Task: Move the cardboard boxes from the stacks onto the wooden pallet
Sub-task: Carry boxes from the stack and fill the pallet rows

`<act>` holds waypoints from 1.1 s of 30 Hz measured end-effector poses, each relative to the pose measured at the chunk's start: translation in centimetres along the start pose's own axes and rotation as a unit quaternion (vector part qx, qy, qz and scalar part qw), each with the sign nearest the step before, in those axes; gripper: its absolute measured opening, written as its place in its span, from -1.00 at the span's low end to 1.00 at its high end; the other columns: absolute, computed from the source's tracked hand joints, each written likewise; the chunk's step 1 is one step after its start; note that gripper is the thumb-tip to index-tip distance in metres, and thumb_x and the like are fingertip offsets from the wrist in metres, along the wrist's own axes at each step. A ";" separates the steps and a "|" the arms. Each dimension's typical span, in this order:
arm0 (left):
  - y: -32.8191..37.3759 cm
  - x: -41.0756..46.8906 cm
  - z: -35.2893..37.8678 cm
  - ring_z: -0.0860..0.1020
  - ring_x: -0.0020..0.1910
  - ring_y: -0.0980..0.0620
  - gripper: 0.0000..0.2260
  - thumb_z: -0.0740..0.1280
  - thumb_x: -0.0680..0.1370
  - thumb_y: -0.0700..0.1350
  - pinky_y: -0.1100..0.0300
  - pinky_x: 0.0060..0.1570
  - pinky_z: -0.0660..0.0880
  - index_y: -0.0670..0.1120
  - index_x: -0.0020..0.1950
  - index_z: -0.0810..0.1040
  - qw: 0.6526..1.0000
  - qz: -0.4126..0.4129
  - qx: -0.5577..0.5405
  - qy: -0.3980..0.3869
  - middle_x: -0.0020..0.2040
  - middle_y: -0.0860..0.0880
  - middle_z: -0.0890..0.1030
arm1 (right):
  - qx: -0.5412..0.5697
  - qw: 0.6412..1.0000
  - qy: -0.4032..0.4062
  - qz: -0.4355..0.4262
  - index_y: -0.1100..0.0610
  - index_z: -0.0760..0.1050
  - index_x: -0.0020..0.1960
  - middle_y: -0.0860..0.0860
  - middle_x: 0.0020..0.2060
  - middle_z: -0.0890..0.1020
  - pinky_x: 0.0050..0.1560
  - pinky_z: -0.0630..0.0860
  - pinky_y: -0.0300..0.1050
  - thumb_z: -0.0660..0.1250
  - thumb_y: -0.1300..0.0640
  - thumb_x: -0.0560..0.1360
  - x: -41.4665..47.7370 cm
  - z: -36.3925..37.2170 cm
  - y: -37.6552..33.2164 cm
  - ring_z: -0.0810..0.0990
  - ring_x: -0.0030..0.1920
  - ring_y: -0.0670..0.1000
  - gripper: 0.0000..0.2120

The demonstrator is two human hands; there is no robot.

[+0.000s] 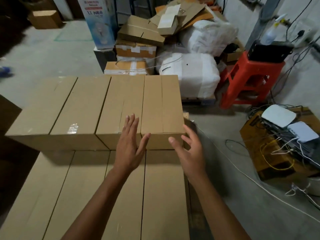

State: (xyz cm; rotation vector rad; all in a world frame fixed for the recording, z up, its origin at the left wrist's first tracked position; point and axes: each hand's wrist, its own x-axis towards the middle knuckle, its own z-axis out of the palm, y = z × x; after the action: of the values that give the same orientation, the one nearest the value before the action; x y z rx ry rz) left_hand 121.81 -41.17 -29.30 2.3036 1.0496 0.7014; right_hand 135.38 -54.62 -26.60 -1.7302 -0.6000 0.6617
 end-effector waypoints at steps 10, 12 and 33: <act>-1.1 -20.0 -11.5 0.12 0.60 0.10 -0.42 0.18 0.62 0.18 0.16 0.44 0.17 -0.08 0.57 0.28 0.994 -0.091 0.006 0.060 0.59 0.01 0.23 | 0.003 0.990 -0.131 -0.058 -0.10 0.36 0.48 -0.23 0.38 0.44 0.23 0.53 -0.19 0.36 -0.27 0.43 -16.2 4.2 -2.1 0.44 0.34 -0.26 -0.34; -2.3 -23.0 -13.8 0.15 0.59 0.08 -0.42 0.18 0.62 0.17 0.16 0.45 0.16 -0.09 0.56 0.29 0.991 -0.109 0.015 0.076 0.58 0.01 0.23 | -0.012 0.982 -0.168 -0.082 -0.11 0.36 0.47 -0.24 0.37 0.43 0.21 0.52 -0.24 0.34 -0.30 0.41 -18.0 6.6 -2.7 0.44 0.34 -0.26 -0.33; -22.5 -49.2 -45.1 0.19 0.57 0.11 -0.47 0.18 0.62 0.17 0.09 0.49 0.22 -0.06 0.52 0.37 0.918 -0.254 0.060 0.300 0.56 -0.03 0.33 | -0.002 0.898 -0.407 -0.170 -0.04 0.45 0.43 -0.28 0.28 0.51 0.03 0.53 -0.41 0.42 -0.14 0.47 -46.0 43.1 -7.3 0.52 0.25 -0.26 -0.44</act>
State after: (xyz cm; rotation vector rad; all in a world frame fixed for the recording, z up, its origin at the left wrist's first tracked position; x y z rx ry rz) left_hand 53.42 -56.58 -22.17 1.7917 1.9203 1.1695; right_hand 72.03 -55.15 -22.77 -1.2448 -1.4423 1.1265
